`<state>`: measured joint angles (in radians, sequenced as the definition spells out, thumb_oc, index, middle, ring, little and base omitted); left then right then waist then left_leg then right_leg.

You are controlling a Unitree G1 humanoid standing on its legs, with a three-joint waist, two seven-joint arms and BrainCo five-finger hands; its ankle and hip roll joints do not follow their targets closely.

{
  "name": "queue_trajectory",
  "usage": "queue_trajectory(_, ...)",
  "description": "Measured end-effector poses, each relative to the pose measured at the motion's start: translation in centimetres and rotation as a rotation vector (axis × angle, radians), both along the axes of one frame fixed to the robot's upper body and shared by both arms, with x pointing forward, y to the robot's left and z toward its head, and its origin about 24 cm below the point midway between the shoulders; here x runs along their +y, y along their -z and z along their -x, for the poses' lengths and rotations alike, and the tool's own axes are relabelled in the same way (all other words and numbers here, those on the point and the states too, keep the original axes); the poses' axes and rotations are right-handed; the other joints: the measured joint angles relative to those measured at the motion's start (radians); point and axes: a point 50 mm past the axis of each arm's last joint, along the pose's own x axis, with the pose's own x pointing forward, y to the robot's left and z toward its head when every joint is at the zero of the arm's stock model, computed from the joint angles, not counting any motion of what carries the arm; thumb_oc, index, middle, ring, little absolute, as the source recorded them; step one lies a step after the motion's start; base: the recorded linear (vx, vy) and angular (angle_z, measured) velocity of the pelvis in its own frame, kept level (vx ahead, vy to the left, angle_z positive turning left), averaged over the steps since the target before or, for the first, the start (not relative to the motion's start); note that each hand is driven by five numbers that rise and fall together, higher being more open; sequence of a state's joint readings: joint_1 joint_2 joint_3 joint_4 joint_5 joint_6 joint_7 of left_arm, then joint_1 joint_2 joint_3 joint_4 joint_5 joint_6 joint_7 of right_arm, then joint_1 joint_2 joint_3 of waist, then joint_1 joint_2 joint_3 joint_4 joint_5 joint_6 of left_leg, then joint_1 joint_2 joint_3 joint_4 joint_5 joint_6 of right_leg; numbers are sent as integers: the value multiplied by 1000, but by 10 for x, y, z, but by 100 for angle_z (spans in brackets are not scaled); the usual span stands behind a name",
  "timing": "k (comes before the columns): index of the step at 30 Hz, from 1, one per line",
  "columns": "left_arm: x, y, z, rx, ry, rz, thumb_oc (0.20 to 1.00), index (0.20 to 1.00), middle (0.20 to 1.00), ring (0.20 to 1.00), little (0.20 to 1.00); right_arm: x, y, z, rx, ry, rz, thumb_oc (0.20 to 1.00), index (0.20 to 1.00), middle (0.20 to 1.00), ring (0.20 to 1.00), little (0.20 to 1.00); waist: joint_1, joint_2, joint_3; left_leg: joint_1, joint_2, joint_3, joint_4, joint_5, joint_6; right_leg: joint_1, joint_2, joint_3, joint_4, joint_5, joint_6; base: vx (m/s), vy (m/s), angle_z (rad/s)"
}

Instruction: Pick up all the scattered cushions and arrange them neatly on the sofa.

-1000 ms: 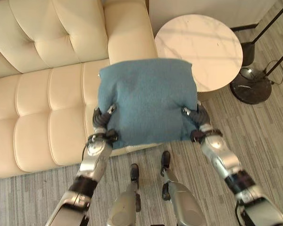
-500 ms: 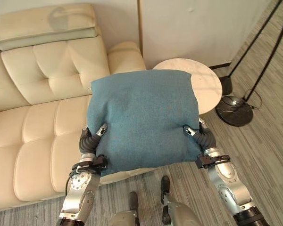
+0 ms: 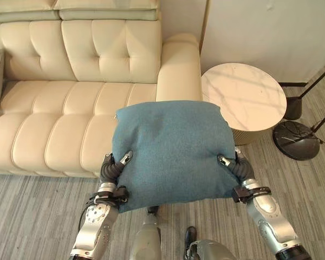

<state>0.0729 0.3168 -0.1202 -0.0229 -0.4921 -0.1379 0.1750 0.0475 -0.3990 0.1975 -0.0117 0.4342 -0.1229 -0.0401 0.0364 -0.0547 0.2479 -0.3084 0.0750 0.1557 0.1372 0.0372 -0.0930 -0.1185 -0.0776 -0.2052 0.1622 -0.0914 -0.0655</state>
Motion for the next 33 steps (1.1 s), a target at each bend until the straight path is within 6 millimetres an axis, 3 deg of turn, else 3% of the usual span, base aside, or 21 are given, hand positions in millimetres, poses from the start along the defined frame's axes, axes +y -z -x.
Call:
queue_trajectory(2,-11,1,-1,-3,34,29,200,200,200,200,200,-11,0,4,3,35,13,200,200,200,200,200,-52,22,-9,88,20,45,33,-31,2,65,-20,-69,-71,30,26,-43,69,103)
queue_trajectory(5,-33,-9,-13,-51,111,55,200,200,200,200,200,-29,-3,12,-12,111,12,200,200,200,200,200,-113,42,-19,154,104,277,13,-52,-5,99,-46,-214,-90,35,34,76,107,135)
queue_trajectory(6,-36,-13,-17,-67,124,56,200,200,200,200,200,-32,-6,12,-25,126,12,200,200,200,200,200,-118,42,-20,162,129,318,6,-52,-6,92,-54,-237,-89,40,41,127,126,91)
queue_trajectory(7,-37,-15,-18,-76,130,57,200,200,200,200,200,-33,-9,10,-37,130,13,200,200,200,200,200,-119,53,-22,197,138,297,-35,-24,-10,90,-52,-238,-92,49,63,98,146,42)
queue_trajectory(8,-37,-13,-17,-69,125,59,200,200,200,200,200,-33,-10,9,-42,126,18,200,200,200,200,200,-114,79,-26,236,140,246,-64,48,10,89,-43,-236,-82,50,76,83,145,22)
queue_trajectory(12,-29,-11,-14,-55,110,37,200,200,200,200,200,-24,-3,12,-16,119,-21,200,200,200,200,200,-111,74,-31,258,68,208,-121,29,27,98,-98,-225,-73,66,120,67,125,29)
queue_trajectory(15,-16,-9,-12,-42,87,1,200,200,200,200,200,-14,-1,11,-10,85,-34,200,200,200,200,200,-73,60,-35,252,20,206,-131,9,56,99,-137,-201,-93,88,173,93,230,15)
queue_trajectory(18,-12,-7,-9,-34,77,-5,200,200,200,200,200,-9,1,10,-10,89,-64,200,200,200,200,200,-51,42,-41,232,-8,199,-126,-3,73,89,-162,-203,-91,98,188,93,252,16)
queue_trajectory(20,-11,-7,-9,-31,78,-11,200,200,200,200,200,-8,0,9,-11,87,-67,200,200,200,200,200,-52,19,-51,194,-33,182,-110,-14,93,40,-200,-197,-24,91,197,68,222,26)
queue_trajectory(24,-7,-1,-9,-6,68,-21,200,200,200,200,200,-6,-1,7,-16,78,-68,200,200,200,200,200,-63,2,-45,164,-69,178,-66,-30,138,-62,-263,-85,163,94,193,49,174,14)
queue_trajectory(25,-6,1,-8,2,59,-16,200,200,200,200,200,-3,0,7,-9,62,-64,200,200,200,200,200,-74,4,-29,176,-76,154,-79,-53,175,-199,-265,38,380,38,215,247,145,22)
queue_trajectory(27,-3,-1,-9,-4,58,-33,200,200,200,200,200,0,1,7,-6,53,-66,200,200,200,200,200,-90,8,-1,171,-72,121,-90,-51,184,-263,-121,153,333,-33,225,285,73,25)
queue_trajectory(29,-1,-1,-10,-3,60,-42,200,200,200,200,200,-1,0,6,-11,48,-63,200,200,200,200,200,-110,7,42,169,-81,87,-90,-52,184,-290,1,186,125,-26,214,304,9,56)
queue_trajectory(32,-6,4,-12,12,59,-19,200,200,200,200,200,-5,-1,6,-13,62,-57,200,200,200,200,200,-146,-2,57,169,-125,37,-90,-53,184,-349,20,183,-15,35,213,410,-54,86)
queue_trajectory(33,-8,4,-12,13,63,-14,200,200,200,200,200,-7,-2,6,-17,70,-53,200,200,200,200,200,-148,-2,61,174,-138,18,-92,-54,183,-359,8,143,-68,57,204,673,-164,69)
